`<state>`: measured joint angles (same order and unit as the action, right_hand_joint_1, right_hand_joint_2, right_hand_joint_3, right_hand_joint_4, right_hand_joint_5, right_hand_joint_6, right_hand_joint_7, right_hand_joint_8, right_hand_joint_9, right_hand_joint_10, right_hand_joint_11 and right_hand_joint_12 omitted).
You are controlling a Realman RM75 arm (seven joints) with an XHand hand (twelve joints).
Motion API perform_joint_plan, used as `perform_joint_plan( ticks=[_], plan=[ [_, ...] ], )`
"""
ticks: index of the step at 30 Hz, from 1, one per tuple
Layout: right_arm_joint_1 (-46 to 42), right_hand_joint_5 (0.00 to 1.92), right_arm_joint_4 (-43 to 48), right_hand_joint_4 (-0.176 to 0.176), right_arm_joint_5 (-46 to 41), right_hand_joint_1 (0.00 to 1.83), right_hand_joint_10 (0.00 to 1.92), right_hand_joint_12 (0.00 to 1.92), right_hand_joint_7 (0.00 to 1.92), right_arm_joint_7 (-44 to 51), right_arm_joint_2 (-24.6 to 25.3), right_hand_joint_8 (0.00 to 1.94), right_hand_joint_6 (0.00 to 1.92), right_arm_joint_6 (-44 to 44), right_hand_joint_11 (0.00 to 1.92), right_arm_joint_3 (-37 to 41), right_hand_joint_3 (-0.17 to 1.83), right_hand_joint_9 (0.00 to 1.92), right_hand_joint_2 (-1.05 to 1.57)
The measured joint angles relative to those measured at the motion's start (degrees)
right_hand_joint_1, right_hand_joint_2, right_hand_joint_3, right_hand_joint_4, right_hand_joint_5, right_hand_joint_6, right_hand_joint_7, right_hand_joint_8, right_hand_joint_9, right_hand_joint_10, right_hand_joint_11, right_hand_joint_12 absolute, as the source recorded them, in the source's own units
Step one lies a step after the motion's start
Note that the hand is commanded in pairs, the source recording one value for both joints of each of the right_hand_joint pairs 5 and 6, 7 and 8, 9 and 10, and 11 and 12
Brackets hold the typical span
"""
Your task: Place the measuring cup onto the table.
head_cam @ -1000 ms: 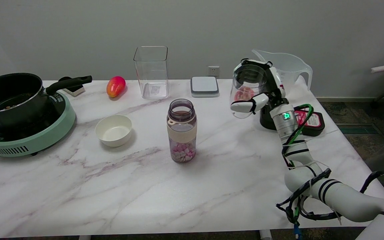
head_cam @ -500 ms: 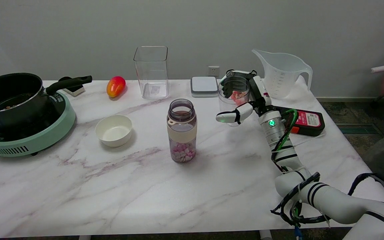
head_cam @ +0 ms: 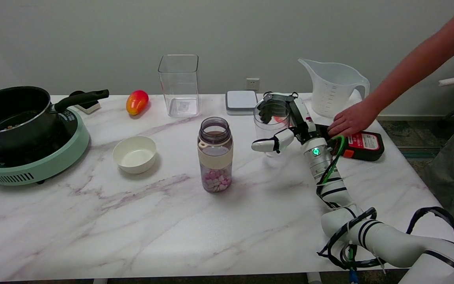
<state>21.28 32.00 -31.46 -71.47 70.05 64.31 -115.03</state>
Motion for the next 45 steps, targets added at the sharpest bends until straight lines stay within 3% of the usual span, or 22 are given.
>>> perform_joint_plan(
  ticks=[24, 25, 28, 30, 33, 38, 45],
  plan=[
    [0.03, 1.72, -3.97, 0.000, -3.17, 1.30, 1.57, 1.35, 1.69, -3.62, 1.20, 1.69, 1.72, -2.01, 1.35, -1.29, 0.63, 1.57, 1.29],
    [0.05, 1.69, -4.06, 0.000, -3.22, 1.30, 1.56, 1.34, 1.68, -3.70, 1.21, 1.68, 1.69, -2.01, 1.34, -1.32, 0.68, 1.56, 1.24],
    [0.10, 1.33, -4.30, 0.000, -3.39, 1.36, 1.49, 1.25, 1.58, -4.02, 1.23, 1.58, 1.33, -2.04, 1.25, -1.36, 1.16, 1.49, 0.73],
    [0.15, 1.10, -4.44, 0.000, -3.43, 1.34, 1.39, 1.12, 1.49, -4.23, 1.23, 1.49, 1.10, -2.05, 1.12, -1.38, 1.27, 1.39, 0.39],
    [0.18, 0.72, -4.61, 0.000, -3.52, 1.30, 1.14, 0.87, 1.25, -4.49, 1.21, 1.25, 0.72, -2.07, 0.87, -1.39, 1.13, 1.14, -0.02],
    [0.19, 0.58, -4.79, 0.000, -3.64, 1.30, 0.93, 0.70, 1.08, -4.81, 1.16, 1.08, 0.58, -2.07, 0.70, -1.41, 1.10, 0.93, -0.20],
    [0.19, 0.49, -4.86, 0.000, -3.77, 1.30, 0.78, 0.60, 0.98, -5.07, 1.05, 0.98, 0.49, -2.07, 0.60, -1.44, 1.15, 0.78, -0.32]
  ],
)
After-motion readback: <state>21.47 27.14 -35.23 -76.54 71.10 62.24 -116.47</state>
